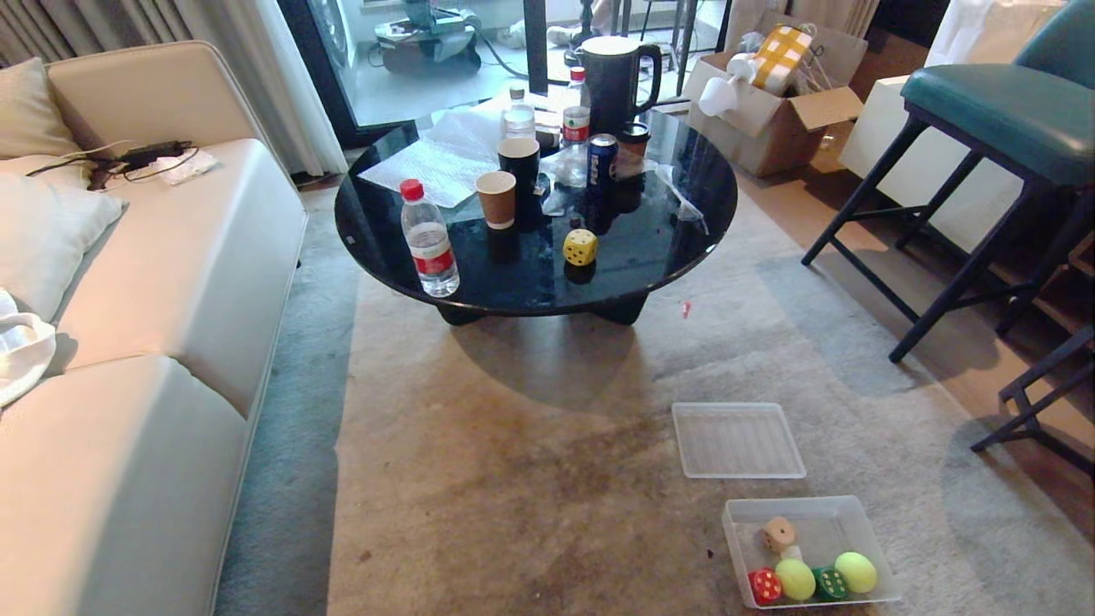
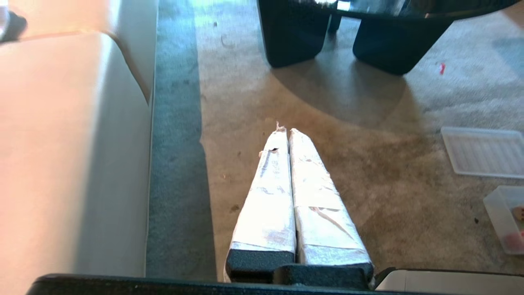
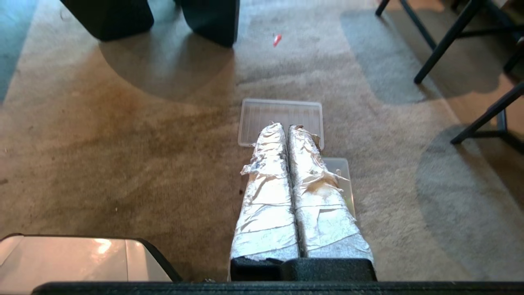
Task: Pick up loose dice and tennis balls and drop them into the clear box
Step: Pick up toys out of the box
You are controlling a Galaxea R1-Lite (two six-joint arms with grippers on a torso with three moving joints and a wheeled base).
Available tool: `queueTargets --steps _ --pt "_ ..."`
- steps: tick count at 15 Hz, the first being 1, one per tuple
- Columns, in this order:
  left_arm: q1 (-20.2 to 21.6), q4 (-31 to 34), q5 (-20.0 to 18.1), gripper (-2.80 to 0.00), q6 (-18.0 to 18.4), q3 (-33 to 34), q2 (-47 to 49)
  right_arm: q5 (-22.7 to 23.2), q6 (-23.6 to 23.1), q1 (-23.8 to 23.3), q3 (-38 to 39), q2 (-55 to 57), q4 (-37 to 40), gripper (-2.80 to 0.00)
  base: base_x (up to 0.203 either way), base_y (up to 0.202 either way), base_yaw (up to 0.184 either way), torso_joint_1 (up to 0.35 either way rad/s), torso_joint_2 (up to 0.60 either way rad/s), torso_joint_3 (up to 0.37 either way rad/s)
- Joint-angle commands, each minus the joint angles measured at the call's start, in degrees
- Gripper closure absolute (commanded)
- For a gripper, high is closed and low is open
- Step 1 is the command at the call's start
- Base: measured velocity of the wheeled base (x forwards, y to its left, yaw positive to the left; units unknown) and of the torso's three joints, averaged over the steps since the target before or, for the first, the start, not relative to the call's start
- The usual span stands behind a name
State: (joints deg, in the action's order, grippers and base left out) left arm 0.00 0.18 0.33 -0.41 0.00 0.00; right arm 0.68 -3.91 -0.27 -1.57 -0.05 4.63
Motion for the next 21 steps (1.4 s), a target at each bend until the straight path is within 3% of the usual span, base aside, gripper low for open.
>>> queueTargets --steps 1,21 --pt "0.0 0.0 0.0 0.0 0.0 0.0 0.0 0.0 0.0 0.0 0.0 0.1 0.0 0.0 0.0 0.0 0.0 0.007 0.01 0.206" --pt "0.0 0.0 0.0 0.0 0.0 0.1 0.0 0.0 0.0 0.0 0.0 0.1 -0.1 0.0 0.0 0.0 0.0 0.002 0.0 0.2"
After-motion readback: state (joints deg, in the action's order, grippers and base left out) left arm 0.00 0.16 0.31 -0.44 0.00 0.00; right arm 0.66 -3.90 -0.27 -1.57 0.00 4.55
